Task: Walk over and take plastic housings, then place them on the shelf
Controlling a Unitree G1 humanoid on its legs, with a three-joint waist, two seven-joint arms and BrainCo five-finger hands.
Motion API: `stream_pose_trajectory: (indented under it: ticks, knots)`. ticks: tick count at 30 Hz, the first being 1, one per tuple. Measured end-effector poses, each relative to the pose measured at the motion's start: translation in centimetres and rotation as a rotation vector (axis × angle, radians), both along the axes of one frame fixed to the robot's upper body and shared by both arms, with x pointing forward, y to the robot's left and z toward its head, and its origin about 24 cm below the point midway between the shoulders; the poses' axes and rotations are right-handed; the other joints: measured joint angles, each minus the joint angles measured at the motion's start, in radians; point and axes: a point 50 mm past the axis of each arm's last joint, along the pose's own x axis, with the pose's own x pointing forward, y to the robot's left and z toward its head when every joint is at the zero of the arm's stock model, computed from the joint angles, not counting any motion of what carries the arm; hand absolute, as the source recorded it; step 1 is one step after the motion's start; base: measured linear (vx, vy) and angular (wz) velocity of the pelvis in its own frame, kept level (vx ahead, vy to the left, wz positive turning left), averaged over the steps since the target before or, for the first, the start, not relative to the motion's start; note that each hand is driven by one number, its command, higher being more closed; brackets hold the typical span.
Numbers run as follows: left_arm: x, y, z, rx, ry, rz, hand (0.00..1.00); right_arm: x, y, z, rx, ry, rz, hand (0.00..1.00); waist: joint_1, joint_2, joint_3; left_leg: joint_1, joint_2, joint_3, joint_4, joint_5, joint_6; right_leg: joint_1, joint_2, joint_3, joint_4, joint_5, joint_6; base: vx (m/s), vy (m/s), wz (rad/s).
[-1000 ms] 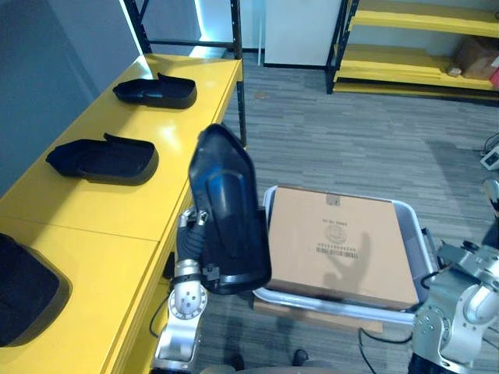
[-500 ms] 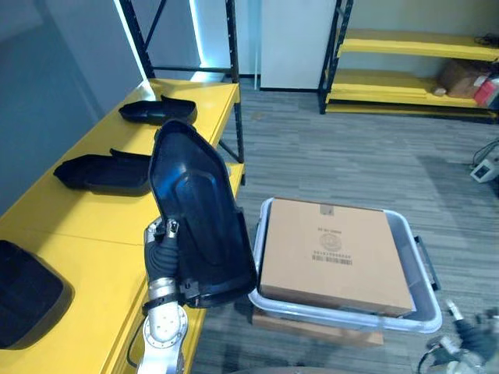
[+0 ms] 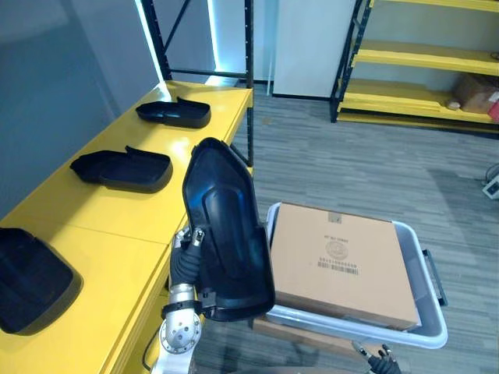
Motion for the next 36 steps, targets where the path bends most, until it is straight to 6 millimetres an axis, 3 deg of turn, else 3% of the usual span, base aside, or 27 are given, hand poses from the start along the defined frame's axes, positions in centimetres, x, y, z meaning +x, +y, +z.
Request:
stream_pose_trajectory:
  ticks: [3, 5, 7, 10, 11, 12, 13, 14, 16, 17, 21, 22, 23, 24, 25, 26, 28, 29, 30, 31, 32, 33, 34, 35, 36]
  knots:
    - [0.0, 0.0, 0.4, 0.000, -0.018, 0.003, 1.00, 0.8, 0.5, -0.2, 0.000, 0.011, 0.031, 0.00, 0.009, -0.004, 0.009, -0.052, -0.026, -0.109, 0.045, 0.013, -0.020, 0.006, -0.025, -0.115, 0.055, -0.039, -0.004, -0.05, -0.046, 1.14]
    - [0.1, -0.2, 1.0, -0.005, -0.045, -0.006, 1.00, 1.5, 0.6, -0.3, -0.004, 0.011, 0.053, 0.00, 0.010, -0.003, 0.022, -0.102, -0.016, -0.087, 0.038, -0.008, -0.022, 0.006, -0.041, -0.215, 0.065, -0.047, -0.006, -0.11, -0.002, 1.47]
    - [0.2, -0.4, 1.7, -0.010, -0.080, -0.012, 1.00, 1.8, 0.6, -0.3, -0.017, 0.023, 0.047, 0.00, 0.008, -0.004, 0.044, -0.147, 0.055, 0.131, 0.047, -0.021, -0.008, 0.023, -0.057, -0.317, 0.062, -0.046, -0.007, -0.13, 0.014, 1.68]
    - [0.6, -1.2, 2.2, -0.036, -0.109, -0.027, 1.00, 0.3, -0.6, -0.5, -0.064, 0.078, 0.024, 0.00, -0.001, 0.008, 0.051, -0.219, 0.222, 0.607, 0.206, -0.055, 0.053, 0.030, -0.103, -0.469, 0.085, -0.047, -0.006, -0.08, 0.096, 1.37]
    - [0.7, -1.6, 2.4, -0.042, -0.120, -0.043, 1.00, -0.2, -1.3, -0.5, -0.082, 0.097, 0.017, 0.00, -0.012, 0.013, 0.049, -0.224, 0.269, 0.710, 0.295, -0.072, 0.084, 0.037, -0.124, -0.511, 0.105, -0.049, -0.003, 0.00, 0.194, 1.18]
    - [0.7, -1.6, 2.4, -0.042, -0.123, -0.047, 1.00, -0.4, -1.7, -0.5, -0.092, 0.106, 0.008, 0.00, -0.019, 0.027, 0.047, -0.222, 0.284, 0.731, 0.335, -0.065, 0.106, 0.045, -0.129, -0.532, 0.118, -0.052, 0.004, 0.02, 0.204, 1.18]
    - [0.9, -2.2, 2.6, -0.049, -0.136, -0.078, 1.00, -0.8, -2.9, -0.3, -0.127, 0.125, -0.016, 0.00, -0.037, 0.053, 0.048, -0.233, 0.272, 0.710, 0.348, -0.043, 0.079, 0.048, -0.140, -0.564, 0.157, -0.081, 0.032, -0.03, 0.248, 1.36]
    - [1.3, -2.6, 2.6, -0.034, -0.142, -0.118, 1.00, -0.8, -3.4, -0.4, -0.136, 0.146, -0.034, 0.00, -0.056, 0.051, 0.054, -0.241, 0.215, 0.652, 0.282, -0.018, 0.074, 0.042, -0.150, -0.554, 0.152, -0.091, 0.039, -0.07, 0.201, 1.51]
    - [2.1, -2.8, 2.9, -0.028, -0.165, -0.149, 1.00, -1.7, -3.8, -0.5, -0.144, 0.183, -0.063, 0.00, -0.076, 0.019, 0.054, -0.223, 0.128, 0.617, 0.179, 0.011, 0.091, 0.062, -0.172, -0.582, 0.100, -0.064, 0.038, -0.04, 0.228, 1.56]
    - [2.1, -2.6, 3.1, -0.045, -0.176, -0.141, 1.00, -1.5, -4.1, -0.4, -0.157, 0.181, -0.066, 0.00, -0.070, 0.036, 0.074, -0.222, 0.125, 0.601, 0.196, -0.002, 0.084, 0.086, -0.173, -0.618, 0.101, -0.051, 0.054, 0.01, 0.190, 1.12]
    - [2.1, -2.2, 3.0, -0.062, -0.171, -0.116, 1.00, 0.2, -4.3, -0.1, -0.171, 0.140, -0.056, 0.00, -0.055, 0.038, 0.080, -0.225, 0.082, 0.579, 0.180, -0.015, 0.084, 0.084, -0.199, -0.628, 0.116, -0.035, 0.037, -0.07, 0.170, 0.27]
    - [2.1, -2.2, 2.9, -0.063, -0.170, -0.115, 1.00, 0.7, -4.5, 0.0, -0.180, 0.129, -0.053, 0.00, -0.054, 0.040, 0.085, -0.226, 0.068, 0.574, 0.182, -0.023, 0.087, 0.068, -0.231, -0.618, 0.177, -0.064, -0.004, -0.09, 0.134, 0.17]
    - [2.1, -2.2, 2.9, -0.057, -0.167, -0.115, 1.00, 0.9, -4.6, 0.1, -0.193, 0.125, -0.039, 0.00, -0.055, 0.043, 0.087, -0.227, 0.055, 0.562, 0.177, -0.024, 0.087, 0.041, -0.237, -0.556, 0.221, -0.110, -0.084, -0.08, 0.118, 0.19]
    - [2.1, -2.1, 2.9, -0.055, -0.167, -0.115, 1.00, 1.0, -4.6, 0.2, -0.198, 0.123, -0.031, 0.00, -0.058, 0.048, 0.090, -0.227, 0.052, 0.550, 0.173, -0.024, 0.088, 0.022, -0.218, -0.498, 0.229, -0.140, -0.132, -0.06, 0.080, 0.42]
    - [2.1, -2.1, 2.9, -0.052, -0.167, -0.116, 1.00, 0.8, -4.5, 0.2, -0.202, 0.127, -0.013, 0.00, -0.072, 0.059, 0.096, -0.225, 0.047, 0.517, 0.167, -0.023, 0.087, -0.018, -0.149, -0.346, 0.225, -0.192, -0.205, -0.02, 0.042, 0.74]
    - [2.1, -2.1, 2.9, -0.051, -0.167, -0.115, 1.00, 0.5, -4.2, 0.1, -0.195, 0.130, -0.003, 0.00, -0.090, 0.062, 0.098, -0.223, 0.024, 0.478, 0.152, -0.016, 0.087, -0.046, -0.090, -0.184, 0.227, -0.222, -0.216, 0.00, 0.025, 0.87]
    - [2.1, -2.2, 2.9, -0.053, -0.170, -0.116, 1.00, 0.0, -3.2, -0.4, -0.139, 0.155, 0.061, 0.00, -0.100, 0.060, 0.104, -0.202, -0.015, 0.426, 0.103, 0.016, 0.104, -0.078, -0.023, 0.010, 0.254, -0.236, -0.182, 0.03, -0.009, 0.81]
    - [2.2, -2.1, 2.9, -0.052, -0.170, -0.113, 1.00, -0.1, -2.6, -0.6, -0.117, 0.161, 0.077, 0.00, -0.100, 0.067, 0.109, -0.197, -0.021, 0.410, 0.090, 0.027, 0.100, -0.092, -0.001, 0.053, 0.265, -0.244, -0.165, 0.00, -0.031, 0.87]
    - [2.4, -2.2, 2.8, -0.050, -0.166, -0.114, 1.00, 0.1, -1.0, -1.1, -0.073, 0.160, 0.105, 0.00, -0.102, 0.093, 0.127, -0.182, -0.025, 0.377, 0.056, 0.047, 0.092, -0.123, 0.052, 0.135, 0.280, -0.250, -0.126, -0.02, -0.027, 0.69]
    - [2.5, -2.2, 2.7, -0.051, -0.161, -0.114, 1.00, 0.2, -0.7, -1.1, -0.064, 0.155, 0.096, 0.00, -0.102, 0.099, 0.128, -0.177, -0.032, 0.366, 0.041, 0.048, 0.089, -0.127, 0.061, 0.156, 0.273, -0.246, -0.106, -0.01, -0.020, 0.97]
    - [2.4, -2.2, 2.5, -0.054, -0.155, -0.112, 1.00, 0.0, -0.8, -1.1, -0.059, 0.158, 0.106, 0.00, -0.103, 0.095, 0.132, -0.155, -0.055, 0.356, 0.001, 0.046, 0.087, -0.126, 0.060, 0.165, 0.241, -0.220, -0.062, 0.07, -0.011, 0.97]
    - [2.4, -2.1, 2.5, -0.062, -0.151, -0.099, 1.00, -0.1, 0.1, -1.3, -0.035, 0.158, 0.109, 0.00, -0.103, 0.062, 0.139, -0.144, -0.069, 0.378, 0.047, 0.038, 0.109, -0.115, 0.020, 0.148, 0.228, -0.183, -0.052, 0.10, -0.025, 0.87]
    - [2.3, -2.2, 2.4, -0.066, -0.150, -0.097, 1.00, 0.0, 0.2, -1.3, -0.037, 0.157, 0.113, 0.00, -0.090, 0.066, 0.139, -0.161, -0.040, 0.390, 0.138, 0.026, 0.120, -0.111, 0.024, 0.137, 0.230, -0.177, -0.057, 0.15, -0.032, 0.35]
    - [2.2, -2.3, 2.3, -0.085, -0.141, -0.085, 1.00, 0.1, -0.2, -1.1, -0.050, 0.150, 0.125, 0.00, -0.059, 0.075, 0.135, -0.148, -0.016, 0.394, 0.145, -0.029, 0.097, -0.105, 0.036, 0.142, 0.227, -0.172, -0.054, 0.10, -0.035, -0.11]
    - [2.0, -2.4, 2.2, -0.098, -0.134, -0.080, 1.00, 0.5, -0.1, -0.9, -0.054, 0.129, 0.130, 0.00, -0.046, 0.069, 0.130, -0.132, -0.016, 0.393, 0.116, -0.023, 0.084, -0.086, 0.039, 0.138, 0.195, -0.153, -0.042, 0.08, -0.022, -0.13]
